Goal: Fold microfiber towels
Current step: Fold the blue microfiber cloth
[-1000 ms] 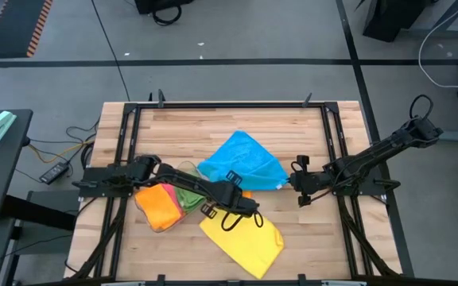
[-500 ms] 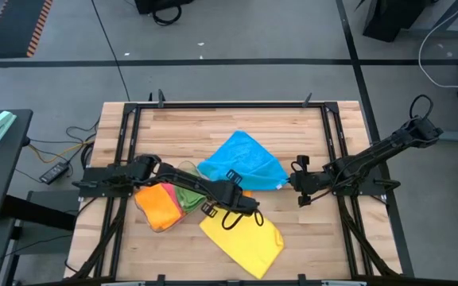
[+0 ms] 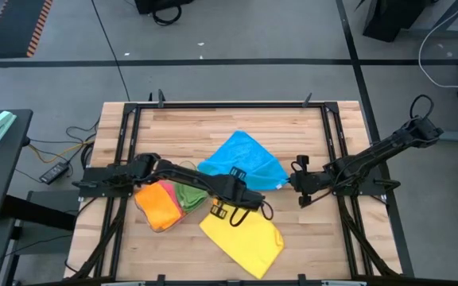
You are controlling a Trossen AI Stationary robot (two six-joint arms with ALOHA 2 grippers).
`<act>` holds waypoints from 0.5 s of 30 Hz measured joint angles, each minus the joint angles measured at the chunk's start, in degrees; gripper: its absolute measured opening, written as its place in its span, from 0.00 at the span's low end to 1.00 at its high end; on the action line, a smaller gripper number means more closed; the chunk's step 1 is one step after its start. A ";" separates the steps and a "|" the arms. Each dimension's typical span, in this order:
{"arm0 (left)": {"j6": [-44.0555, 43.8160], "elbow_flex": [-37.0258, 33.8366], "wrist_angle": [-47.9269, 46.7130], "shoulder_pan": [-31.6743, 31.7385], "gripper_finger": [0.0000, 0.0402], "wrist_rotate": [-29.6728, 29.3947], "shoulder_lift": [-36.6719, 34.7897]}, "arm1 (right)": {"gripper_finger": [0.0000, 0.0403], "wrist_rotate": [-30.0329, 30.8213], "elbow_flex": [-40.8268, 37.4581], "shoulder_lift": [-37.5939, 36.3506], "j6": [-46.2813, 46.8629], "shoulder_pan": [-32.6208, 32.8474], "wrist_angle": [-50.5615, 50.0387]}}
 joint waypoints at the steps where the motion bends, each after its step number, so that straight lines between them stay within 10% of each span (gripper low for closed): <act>1: -0.72 1.58 -0.03 -0.06 0.02 1.56 0.00 | 0.01 -0.01 0.14 -0.27 -0.21 0.00 -0.32; 15: -9.47 10.21 4.25 -2.07 0.01 13.81 -0.09 | 0.01 -14.37 5.59 -2.19 4.07 0.03 -8.25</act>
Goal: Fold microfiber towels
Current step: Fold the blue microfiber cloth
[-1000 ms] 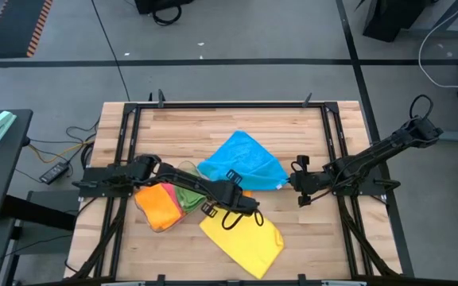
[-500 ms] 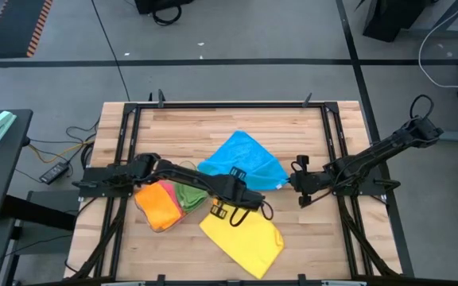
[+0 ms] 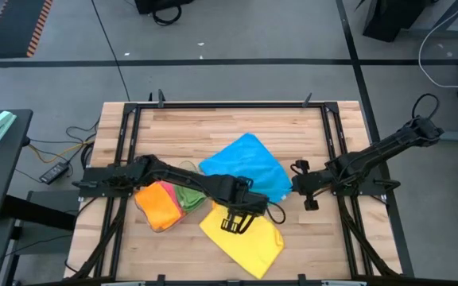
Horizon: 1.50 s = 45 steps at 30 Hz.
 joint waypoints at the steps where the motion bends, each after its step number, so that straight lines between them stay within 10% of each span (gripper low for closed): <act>1: -0.61 0.00 0.31 -0.32 0.01 0.20 0.00 | 0.01 -0.47 0.63 0.00 0.42 0.00 -0.60; 15: -9.89 0.00 4.93 -6.52 0.01 1.81 0.00 | 0.01 -13.89 12.70 0.00 9.67 7.40 -13.02; 31: -16.94 0.00 20.07 -13.32 0.01 6.62 0.00 | 0.01 -12.08 13.72 3.54 25.26 30.33 -2.79; 45: -19.03 -0.02 20.75 -14.05 0.02 9.85 0.02 | 0.01 -12.33 13.72 11.06 34.66 36.55 0.63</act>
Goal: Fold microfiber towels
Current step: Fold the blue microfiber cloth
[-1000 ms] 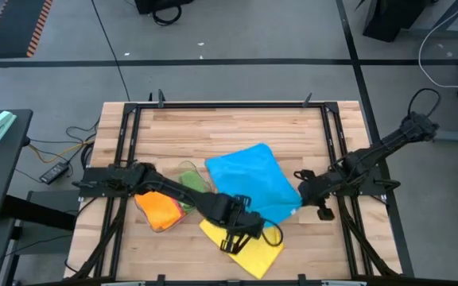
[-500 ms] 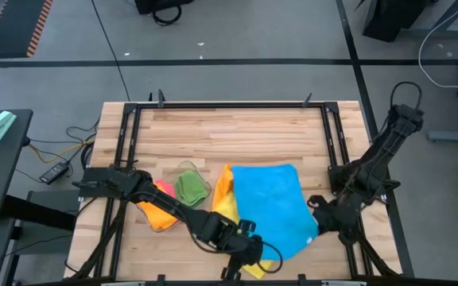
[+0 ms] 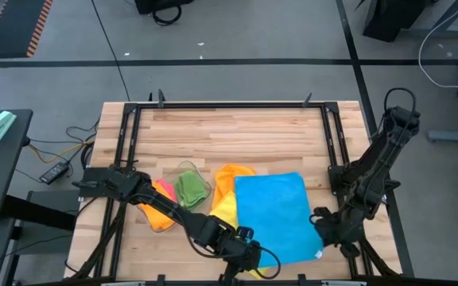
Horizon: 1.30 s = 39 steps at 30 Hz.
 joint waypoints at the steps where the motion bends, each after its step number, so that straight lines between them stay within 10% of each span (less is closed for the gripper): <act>1: 0.12 0.02 -1.19 0.40 0.01 -0.03 0.00 | 0.01 1.15 0.00 -0.01 -0.29 -0.36 -1.09; 20: 5.98 -10.41 -10.88 12.29 0.01 -9.20 0.15 | 0.01 14.32 -0.05 -0.05 -0.92 -19.50 -23.80; 39: 15.81 -10.78 -15.86 22.62 0.03 -13.34 0.15 | 0.01 19.65 -1.95 1.27 -6.04 -33.32 -24.93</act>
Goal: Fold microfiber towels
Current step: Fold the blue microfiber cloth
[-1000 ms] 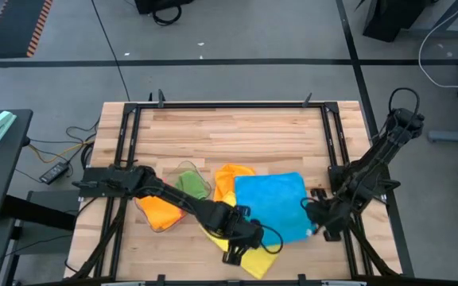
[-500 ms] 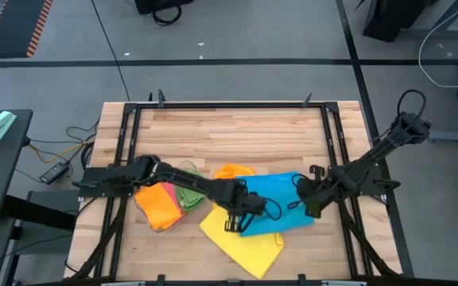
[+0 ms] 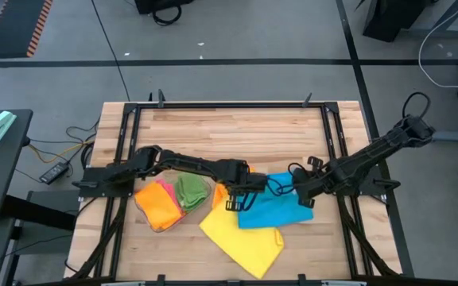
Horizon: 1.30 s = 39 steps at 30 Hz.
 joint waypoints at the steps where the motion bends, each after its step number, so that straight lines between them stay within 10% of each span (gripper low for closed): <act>1: 0.29 0.00 -0.05 0.40 0.02 0.00 -0.02 | 0.01 0.12 0.00 0.00 -0.21 -0.43 -0.08; 24: 3.43 -0.07 -3.68 5.45 0.03 0.02 3.82 | 0.02 5.18 -0.02 0.02 -9.46 -9.82 -2.36; 30: 3.45 -0.04 -3.66 5.82 0.04 0.01 4.02 | 0.20 5.21 -0.04 0.02 -10.30 -11.53 -2.23; 39: 3.47 -0.04 -4.69 4.92 0.40 -1.81 3.09 | 0.50 4.93 3.83 0.02 -8.93 -13.55 -7.78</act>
